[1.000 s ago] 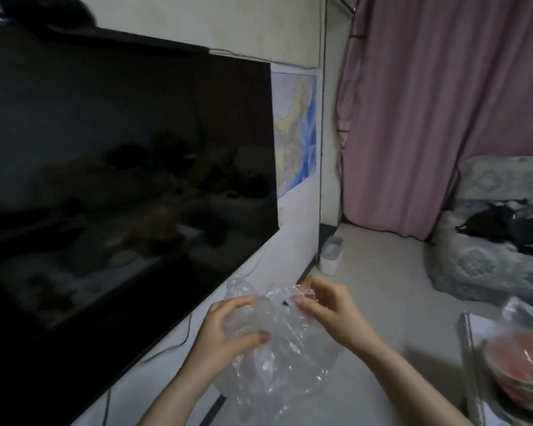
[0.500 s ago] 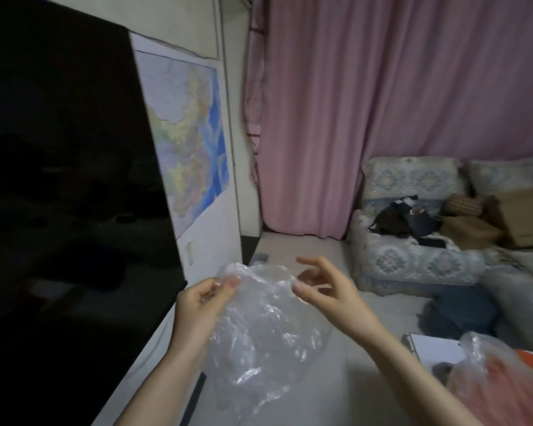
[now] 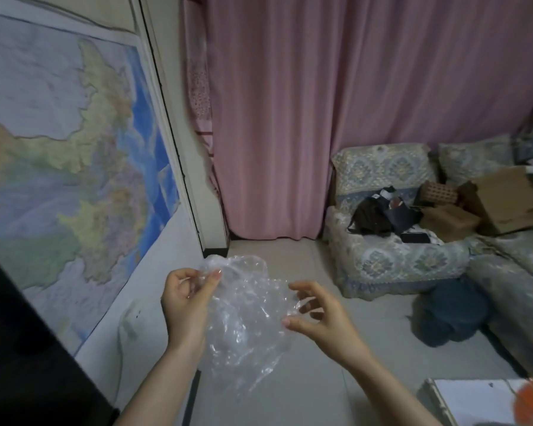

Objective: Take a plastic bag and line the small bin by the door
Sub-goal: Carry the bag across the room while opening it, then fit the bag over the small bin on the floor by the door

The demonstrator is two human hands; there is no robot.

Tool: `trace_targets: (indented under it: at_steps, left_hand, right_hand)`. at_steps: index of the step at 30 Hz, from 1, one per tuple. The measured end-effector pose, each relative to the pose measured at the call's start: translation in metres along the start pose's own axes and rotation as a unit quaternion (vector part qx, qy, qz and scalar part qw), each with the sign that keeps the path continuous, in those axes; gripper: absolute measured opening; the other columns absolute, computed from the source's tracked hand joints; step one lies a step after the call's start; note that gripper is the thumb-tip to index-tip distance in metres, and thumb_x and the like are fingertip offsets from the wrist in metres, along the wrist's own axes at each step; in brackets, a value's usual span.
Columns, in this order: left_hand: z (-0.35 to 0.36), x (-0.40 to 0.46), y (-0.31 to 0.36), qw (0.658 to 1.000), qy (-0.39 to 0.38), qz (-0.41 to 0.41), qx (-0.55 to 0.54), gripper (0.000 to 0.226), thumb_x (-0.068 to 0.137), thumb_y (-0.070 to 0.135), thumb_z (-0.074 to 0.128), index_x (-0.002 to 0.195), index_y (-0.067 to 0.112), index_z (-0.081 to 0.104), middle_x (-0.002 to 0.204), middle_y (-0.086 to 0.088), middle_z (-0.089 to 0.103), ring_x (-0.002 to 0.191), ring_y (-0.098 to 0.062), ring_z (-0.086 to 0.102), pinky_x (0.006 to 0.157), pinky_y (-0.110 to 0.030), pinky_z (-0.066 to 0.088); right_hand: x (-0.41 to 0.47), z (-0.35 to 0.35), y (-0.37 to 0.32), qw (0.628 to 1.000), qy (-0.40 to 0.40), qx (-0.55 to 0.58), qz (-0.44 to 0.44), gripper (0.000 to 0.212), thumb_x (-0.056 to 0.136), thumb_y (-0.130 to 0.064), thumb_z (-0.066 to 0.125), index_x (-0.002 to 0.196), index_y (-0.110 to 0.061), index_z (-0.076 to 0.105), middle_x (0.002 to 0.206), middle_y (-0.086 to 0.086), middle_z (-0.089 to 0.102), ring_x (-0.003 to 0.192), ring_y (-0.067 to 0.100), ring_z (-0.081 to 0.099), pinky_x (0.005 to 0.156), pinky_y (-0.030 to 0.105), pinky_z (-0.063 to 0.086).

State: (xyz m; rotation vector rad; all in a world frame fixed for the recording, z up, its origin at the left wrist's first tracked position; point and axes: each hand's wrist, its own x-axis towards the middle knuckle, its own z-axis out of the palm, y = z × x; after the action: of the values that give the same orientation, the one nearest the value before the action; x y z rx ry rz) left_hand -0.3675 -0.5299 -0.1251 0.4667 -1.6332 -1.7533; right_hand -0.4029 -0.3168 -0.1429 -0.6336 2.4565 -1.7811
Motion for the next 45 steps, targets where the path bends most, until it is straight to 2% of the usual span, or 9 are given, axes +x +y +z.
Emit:
trace_targets:
  at_steps: [3,8,14,19,22,25,35,38,45]
  left_hand:
    - [0.037,0.051,-0.026,1.0,0.0,0.012,0.012,0.036,0.068,0.018,0.08,0.091,0.024,0.053,0.07,0.002,0.058,0.054,0.005,0.057,0.053,-0.006,0.044]
    - [0.112,0.145,-0.054,0.999,0.042,-0.001,0.016,0.023,0.07,0.019,0.078,0.083,0.03,0.063,0.078,0.006,0.064,0.072,-0.004,0.062,0.063,-0.012,0.045]
    - [0.177,0.246,-0.072,0.994,0.097,-0.046,0.033,0.012,0.076,0.032,0.071,0.071,0.021,0.067,0.071,0.0,0.07,0.069,-0.018,0.065,0.062,-0.031,0.053]
    - [0.205,0.328,-0.098,0.985,0.154,-0.034,0.063,0.035,0.08,0.042,0.061,0.076,0.008,0.065,0.071,-0.006,0.063,0.065,-0.017,0.058,0.058,-0.024,0.044]
    - [0.214,0.382,-0.121,0.986,0.16,-0.032,0.024,0.035,0.079,0.036,0.066,0.068,0.004,0.06,0.063,-0.004,0.057,0.059,-0.016,0.053,0.06,-0.026,0.049]
    - [0.21,0.445,-0.143,0.984,0.174,-0.025,-0.01,0.027,0.078,0.031,0.069,0.061,0.015,0.057,0.053,0.006,0.056,0.05,-0.01,0.053,0.049,-0.019,0.051]
    - [0.195,0.619,-0.19,0.963,0.249,-0.05,0.094,0.011,0.078,0.023,0.069,0.07,0.017,0.065,0.069,-0.001,0.067,0.064,-0.013,0.063,0.057,-0.024,0.047]
    - [0.193,0.644,-0.199,0.955,0.263,-0.049,0.124,0.012,0.079,0.023,0.068,0.068,0.023,0.065,0.071,-0.003,0.068,0.072,-0.023,0.063,0.061,-0.029,0.046]
    - [0.206,0.698,-0.216,0.938,0.32,-0.056,0.118,0.038,0.068,0.009,0.077,0.044,0.022,0.05,0.044,0.011,0.051,0.047,-0.001,0.049,0.053,-0.018,0.041]
  right_hand:
    - [0.072,0.003,0.021,1.0,0.003,0.007,-0.02,0.011,0.071,-0.02,0.078,0.072,-0.022,0.067,0.078,-0.003,0.068,0.065,0.015,0.059,0.064,0.03,0.049]
    - [0.199,-0.023,0.055,1.0,0.012,0.006,-0.027,0.008,0.076,-0.011,0.072,0.07,-0.016,0.069,0.073,0.0,0.07,0.07,0.012,0.063,0.065,0.027,0.05]
    - [0.347,-0.045,0.086,0.992,-0.105,-0.032,-0.058,0.056,0.072,-0.036,0.075,0.123,-0.036,0.052,0.12,-0.026,0.043,0.109,-0.022,0.036,0.081,-0.007,0.029]
    - [0.445,-0.017,0.107,0.991,-0.115,0.04,-0.06,0.036,0.07,-0.016,0.078,0.097,-0.034,0.062,0.08,-0.019,0.061,0.076,-0.008,0.055,0.069,0.001,0.038]
    - [0.506,0.002,0.117,0.991,-0.104,0.057,-0.066,0.021,0.071,-0.014,0.076,0.076,-0.031,0.065,0.058,-0.012,0.053,0.054,0.0,0.046,0.057,0.01,0.039]
    - [0.575,0.013,0.128,0.989,-0.099,0.077,-0.071,0.018,0.075,-0.013,0.073,0.065,-0.026,0.066,0.059,-0.008,0.056,0.057,0.005,0.049,0.061,0.021,0.043]
    - [0.792,0.036,0.176,0.992,-0.09,0.083,-0.032,0.021,0.079,-0.005,0.069,0.064,-0.021,0.072,0.061,-0.015,0.07,0.06,-0.006,0.058,0.063,0.006,0.045]
    - [0.845,0.06,0.199,0.988,-0.141,0.054,-0.032,0.031,0.077,0.002,0.068,0.061,-0.024,0.069,0.06,-0.015,0.066,0.055,-0.009,0.054,0.059,0.006,0.044]
    - [0.98,0.125,0.241,0.953,-0.299,0.028,-0.04,0.018,0.077,0.002,0.067,0.07,-0.013,0.072,0.071,0.012,0.068,0.054,-0.003,0.053,0.054,0.009,0.044]
